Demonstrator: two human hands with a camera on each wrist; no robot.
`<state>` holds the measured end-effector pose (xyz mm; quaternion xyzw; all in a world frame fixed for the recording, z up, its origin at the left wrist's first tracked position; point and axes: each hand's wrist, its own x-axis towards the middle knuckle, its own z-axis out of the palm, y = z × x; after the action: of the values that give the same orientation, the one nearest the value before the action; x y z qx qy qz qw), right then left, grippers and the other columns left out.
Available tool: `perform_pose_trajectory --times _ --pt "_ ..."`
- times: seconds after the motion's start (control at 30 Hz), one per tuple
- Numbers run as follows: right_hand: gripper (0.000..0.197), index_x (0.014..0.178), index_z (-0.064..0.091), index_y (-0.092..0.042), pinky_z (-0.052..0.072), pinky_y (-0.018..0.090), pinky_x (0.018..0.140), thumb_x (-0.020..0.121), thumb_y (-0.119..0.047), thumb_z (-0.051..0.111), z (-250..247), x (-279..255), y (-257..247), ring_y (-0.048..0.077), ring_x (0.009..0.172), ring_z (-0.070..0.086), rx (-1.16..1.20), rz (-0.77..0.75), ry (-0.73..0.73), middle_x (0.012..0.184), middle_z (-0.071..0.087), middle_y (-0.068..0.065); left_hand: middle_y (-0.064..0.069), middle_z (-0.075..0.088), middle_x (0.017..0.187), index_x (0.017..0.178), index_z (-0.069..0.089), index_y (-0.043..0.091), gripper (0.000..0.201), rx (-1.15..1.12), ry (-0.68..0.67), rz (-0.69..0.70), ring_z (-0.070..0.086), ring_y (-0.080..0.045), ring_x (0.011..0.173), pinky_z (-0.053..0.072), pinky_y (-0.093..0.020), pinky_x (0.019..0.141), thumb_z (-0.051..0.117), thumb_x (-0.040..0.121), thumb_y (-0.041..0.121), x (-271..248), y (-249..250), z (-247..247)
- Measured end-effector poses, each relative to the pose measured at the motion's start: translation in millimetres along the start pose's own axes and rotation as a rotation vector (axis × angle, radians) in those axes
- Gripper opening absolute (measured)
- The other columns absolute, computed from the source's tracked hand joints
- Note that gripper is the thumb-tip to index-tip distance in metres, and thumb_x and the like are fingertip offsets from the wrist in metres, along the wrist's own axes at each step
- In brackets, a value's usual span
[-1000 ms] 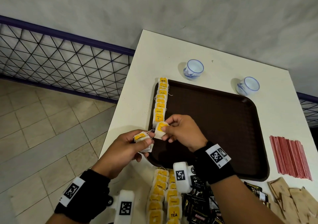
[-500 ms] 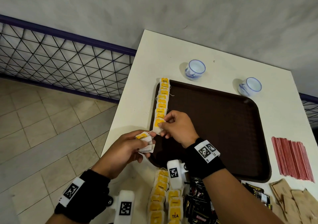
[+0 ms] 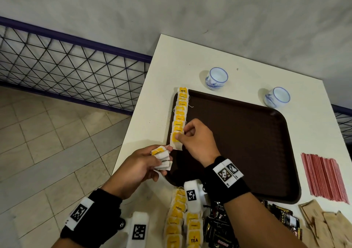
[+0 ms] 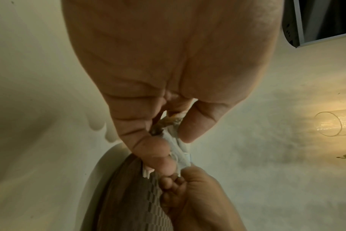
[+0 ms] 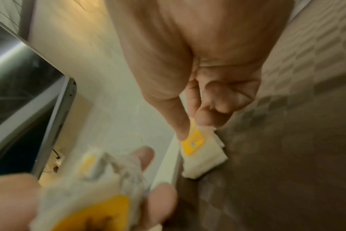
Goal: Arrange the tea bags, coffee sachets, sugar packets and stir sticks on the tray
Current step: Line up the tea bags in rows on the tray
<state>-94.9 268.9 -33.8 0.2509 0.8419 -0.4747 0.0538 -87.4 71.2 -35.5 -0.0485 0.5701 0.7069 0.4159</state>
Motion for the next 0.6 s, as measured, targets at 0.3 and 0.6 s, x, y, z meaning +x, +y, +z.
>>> perform_pose_trajectory --times 0.3,0.6 --pt "0.013 0.094 0.076 -0.013 0.05 0.021 0.066 0.082 -0.014 0.081 -14.2 -33.4 -24.9 0.008 0.067 0.06 0.037 -0.309 -0.404 0.091 0.068 0.007 -0.009 0.069 0.085 0.108 0.069 0.005 0.03 0.109 -0.065 0.026 0.061 -0.022 0.071 0.042 -0.029 0.056 0.062 0.079 0.013 -0.4 3.3 7.9" --pt "0.005 0.087 0.071 -0.002 0.05 0.021 0.059 0.087 -0.007 0.074 -19.0 -36.7 -24.1 0.017 0.059 0.065 0.144 -0.261 -0.362 0.077 0.071 0.011 -0.007 0.07 0.088 0.102 0.073 0.011 0.013 0.146 -0.025 0.04 0.061 -0.024 0.074 0.04 -0.031 0.058 0.062 0.098 0.018 -2.0 3.4 9.2"
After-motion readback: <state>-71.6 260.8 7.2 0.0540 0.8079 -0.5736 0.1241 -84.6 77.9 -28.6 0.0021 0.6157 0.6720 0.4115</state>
